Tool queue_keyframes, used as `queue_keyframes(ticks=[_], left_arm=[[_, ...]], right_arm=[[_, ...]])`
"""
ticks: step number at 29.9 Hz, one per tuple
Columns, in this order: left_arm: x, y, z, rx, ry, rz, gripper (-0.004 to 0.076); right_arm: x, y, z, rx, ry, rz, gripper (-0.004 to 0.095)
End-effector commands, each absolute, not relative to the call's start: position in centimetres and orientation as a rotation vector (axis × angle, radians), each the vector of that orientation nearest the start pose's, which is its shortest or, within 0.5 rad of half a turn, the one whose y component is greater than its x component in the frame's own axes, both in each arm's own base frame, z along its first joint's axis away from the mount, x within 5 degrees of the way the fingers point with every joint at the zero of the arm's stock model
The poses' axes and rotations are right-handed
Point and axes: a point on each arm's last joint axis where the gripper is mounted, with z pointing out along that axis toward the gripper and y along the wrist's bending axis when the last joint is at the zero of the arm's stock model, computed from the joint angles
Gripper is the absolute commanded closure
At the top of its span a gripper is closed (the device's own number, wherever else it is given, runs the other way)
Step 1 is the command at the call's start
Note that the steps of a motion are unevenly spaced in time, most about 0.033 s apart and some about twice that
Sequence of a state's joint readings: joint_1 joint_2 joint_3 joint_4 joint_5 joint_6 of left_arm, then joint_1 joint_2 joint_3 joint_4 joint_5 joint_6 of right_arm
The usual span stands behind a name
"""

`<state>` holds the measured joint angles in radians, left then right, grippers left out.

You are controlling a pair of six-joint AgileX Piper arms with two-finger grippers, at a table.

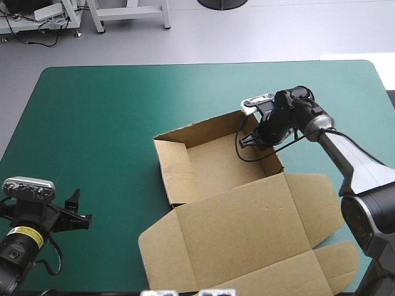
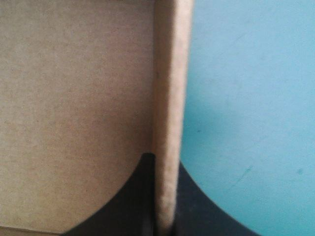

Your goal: Fold the box

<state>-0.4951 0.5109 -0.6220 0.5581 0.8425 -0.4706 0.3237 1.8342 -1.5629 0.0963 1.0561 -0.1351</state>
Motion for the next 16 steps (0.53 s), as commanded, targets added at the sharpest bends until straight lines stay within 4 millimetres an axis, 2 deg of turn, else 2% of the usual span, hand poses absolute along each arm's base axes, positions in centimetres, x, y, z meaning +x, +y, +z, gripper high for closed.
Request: queue_keyframes(ticks=[1,4,8,12,16], left_arm=[[9.4,-0.9,33.2,0.200,2.010,0.084,0.0279],[9.4,-0.8,33.2,0.206,2.006,0.104,0.0279],[9.5,-0.8,33.2,0.205,2.004,0.113,0.0279],[9.5,-0.7,33.3,0.210,1.997,0.129,0.0279],[9.5,-0.7,33.3,0.211,1.995,0.134,0.0279]], right_arm=[[37.8,9.4,31.8,-0.543,2.634,0.088,0.0933],[38.6,5.4,33.3,-0.456,2.630,0.044,0.0933],[39.1,-1.0,34.5,-0.313,2.657,-0.018,0.0933],[38.9,-6.8,34.3,-0.139,2.668,0.010,0.0933],[38.9,-10.8,32.9,-0.003,2.675,0.111,0.0933]])
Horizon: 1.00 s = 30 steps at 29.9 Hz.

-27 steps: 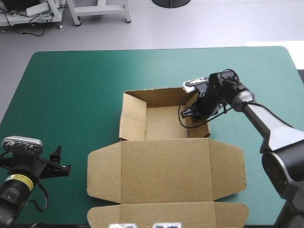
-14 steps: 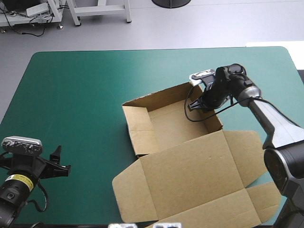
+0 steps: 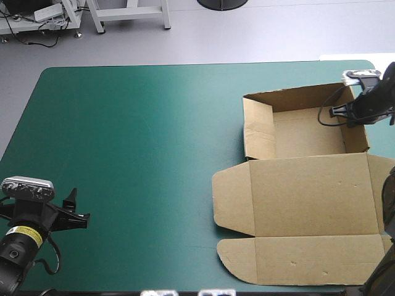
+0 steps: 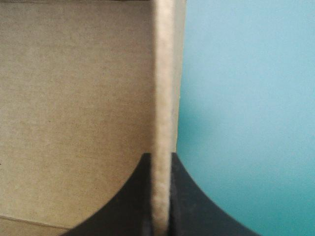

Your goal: Fold the box

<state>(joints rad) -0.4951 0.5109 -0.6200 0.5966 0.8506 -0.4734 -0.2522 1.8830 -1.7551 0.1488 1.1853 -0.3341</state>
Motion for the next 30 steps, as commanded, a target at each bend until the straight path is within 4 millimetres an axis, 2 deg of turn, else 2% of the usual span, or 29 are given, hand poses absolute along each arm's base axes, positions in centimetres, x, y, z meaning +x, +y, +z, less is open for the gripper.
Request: queue_keyframes(ticks=[1,5,10,15,19,23,25,28,30], left_arm=[[9.5,-0.7,33.3,0.211,1.995,0.134,0.0279],[9.5,-0.7,33.3,0.209,1.997,0.134,0.0279],[9.4,-0.5,33.2,0.202,2.014,0.146,0.0279],[9.4,-0.5,33.1,0.200,2.019,0.149,0.0279],[9.4,-0.5,33.1,0.200,2.018,0.143,0.0279],[9.4,-0.6,33.2,0.201,2.016,0.142,0.0279],[9.4,-0.6,33.2,0.201,2.016,0.142,0.0279],[9.4,-0.6,33.2,0.201,2.015,0.141,0.0279],[9.4,-0.5,33.1,0.200,2.016,0.142,0.0279]], right_arm=[[38.9,-11.7,32.4,0.023,2.687,0.110,0.0933],[39.3,-13.4,30.4,0.061,2.741,0.097,0.0933],[40.0,-14.1,27.6,0.071,2.830,0.074,0.0933],[40.2,-13.9,27.1,0.039,2.834,0.119,0.0902],[40.0,-13.9,27.1,0.024,2.850,0.121,0.0717],[40.0,-13.8,27.4,0.024,2.837,0.136,0.0374],[40.1,-13.8,28.1,0.037,2.817,0.121,0.0275],[40.2,-14.0,30.4,0.057,2.751,0.091,0.0253],[40.1,-13.6,32.7,0.056,2.674,0.094,0.0253]])
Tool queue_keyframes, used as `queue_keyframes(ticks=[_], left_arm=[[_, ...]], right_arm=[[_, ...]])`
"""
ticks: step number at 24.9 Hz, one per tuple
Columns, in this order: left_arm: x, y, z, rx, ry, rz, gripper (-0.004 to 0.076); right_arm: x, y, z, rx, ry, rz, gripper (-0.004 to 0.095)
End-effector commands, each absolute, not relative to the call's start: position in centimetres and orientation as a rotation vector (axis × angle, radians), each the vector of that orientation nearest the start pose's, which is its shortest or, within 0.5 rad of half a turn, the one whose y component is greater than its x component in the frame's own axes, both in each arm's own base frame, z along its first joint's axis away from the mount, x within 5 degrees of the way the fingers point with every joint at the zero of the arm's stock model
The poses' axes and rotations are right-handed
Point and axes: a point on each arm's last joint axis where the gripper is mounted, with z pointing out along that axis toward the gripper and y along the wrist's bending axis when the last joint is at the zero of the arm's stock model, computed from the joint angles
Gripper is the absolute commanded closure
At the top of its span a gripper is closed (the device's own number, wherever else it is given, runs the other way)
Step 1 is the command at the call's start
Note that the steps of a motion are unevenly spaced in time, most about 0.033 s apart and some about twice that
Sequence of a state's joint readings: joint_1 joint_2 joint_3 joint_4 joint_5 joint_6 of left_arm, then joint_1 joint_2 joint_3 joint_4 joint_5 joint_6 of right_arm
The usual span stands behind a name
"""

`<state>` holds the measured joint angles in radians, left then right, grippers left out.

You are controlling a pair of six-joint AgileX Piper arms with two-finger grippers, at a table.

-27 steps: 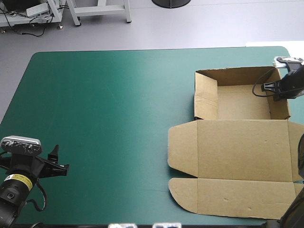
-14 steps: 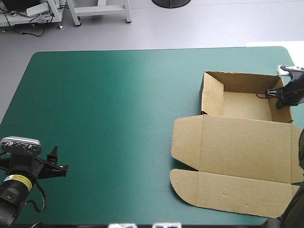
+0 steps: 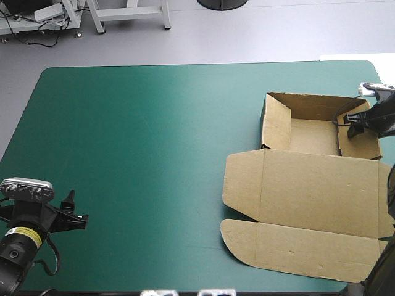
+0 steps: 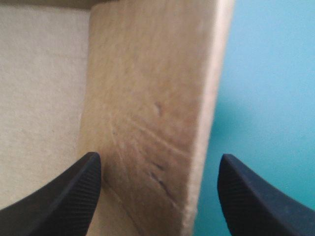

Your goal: Fold the box

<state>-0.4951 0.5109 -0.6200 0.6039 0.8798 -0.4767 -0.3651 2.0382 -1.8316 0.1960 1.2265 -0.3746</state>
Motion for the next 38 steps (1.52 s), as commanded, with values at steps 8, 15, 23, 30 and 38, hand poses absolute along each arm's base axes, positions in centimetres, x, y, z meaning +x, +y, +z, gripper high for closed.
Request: queue_keyframes(ticks=[8,15,23,30,38], left_arm=[[9.5,-0.6,33.3,0.211,1.992,0.139,0.0279],[9.5,-0.6,34.0,0.179,1.921,0.112,0.0279],[8.9,-0.5,34.3,0.152,1.905,0.058,0.0279],[8.8,-0.5,34.4,0.154,1.888,0.049,0.0279],[8.5,-0.5,34.4,0.196,1.839,0.040,0.0279]], right_arm=[[33.0,-7.7,46.4,-0.188,2.236,0.272,0.0310],[23.1,0.4,50.1,-0.454,2.025,0.108,0.0405],[11.3,2.3,47.6,-0.468,1.800,-0.005,0.0425],[4.4,1.5,41.5,-0.376,1.729,-0.016,0.0480],[5.1,1.9,36.9,-0.423,1.800,0.053,0.0541]])
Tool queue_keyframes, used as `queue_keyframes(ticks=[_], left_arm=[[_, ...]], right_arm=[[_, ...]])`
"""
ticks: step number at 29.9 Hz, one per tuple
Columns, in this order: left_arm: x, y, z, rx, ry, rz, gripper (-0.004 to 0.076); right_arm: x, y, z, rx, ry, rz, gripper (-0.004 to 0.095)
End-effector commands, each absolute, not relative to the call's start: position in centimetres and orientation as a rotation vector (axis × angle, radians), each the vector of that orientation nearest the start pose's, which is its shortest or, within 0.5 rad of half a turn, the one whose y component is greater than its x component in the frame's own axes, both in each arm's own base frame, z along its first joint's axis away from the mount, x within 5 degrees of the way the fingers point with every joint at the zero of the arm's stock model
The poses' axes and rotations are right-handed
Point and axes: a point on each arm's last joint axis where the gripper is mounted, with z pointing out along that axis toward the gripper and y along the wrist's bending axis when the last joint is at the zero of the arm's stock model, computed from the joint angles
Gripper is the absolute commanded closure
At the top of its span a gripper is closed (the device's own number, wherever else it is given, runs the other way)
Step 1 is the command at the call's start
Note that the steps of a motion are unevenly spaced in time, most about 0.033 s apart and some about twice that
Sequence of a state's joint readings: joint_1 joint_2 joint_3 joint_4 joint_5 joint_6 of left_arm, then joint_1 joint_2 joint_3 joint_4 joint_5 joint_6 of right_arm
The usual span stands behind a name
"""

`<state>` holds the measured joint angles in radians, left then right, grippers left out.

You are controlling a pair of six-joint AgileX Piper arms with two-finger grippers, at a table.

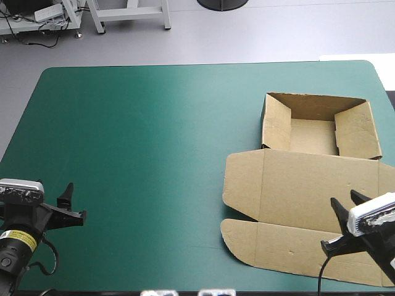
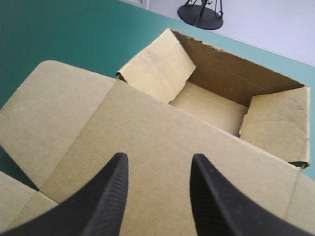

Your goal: Fold the box

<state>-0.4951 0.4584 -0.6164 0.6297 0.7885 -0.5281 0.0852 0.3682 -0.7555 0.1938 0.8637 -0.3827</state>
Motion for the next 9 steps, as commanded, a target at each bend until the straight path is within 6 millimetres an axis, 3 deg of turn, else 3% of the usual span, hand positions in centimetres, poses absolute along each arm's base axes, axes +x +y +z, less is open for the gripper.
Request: queue_keyframes(ticks=[1,5,9], left_arm=[[8.3,-0.5,34.3,0.208,1.806,0.032,0.0279],[7.1,0.4,34.3,0.227,1.709,0.090,0.0280],[5.8,1.8,34.0,0.109,1.731,0.109,0.0312]], right_arm=[[5.1,2.0,36.6,-0.437,1.801,0.059,0.0542],[5.3,2.1,36.1,-0.476,1.809,0.060,0.0541],[5.5,2.1,35.6,-0.476,1.809,0.061,0.0541]])
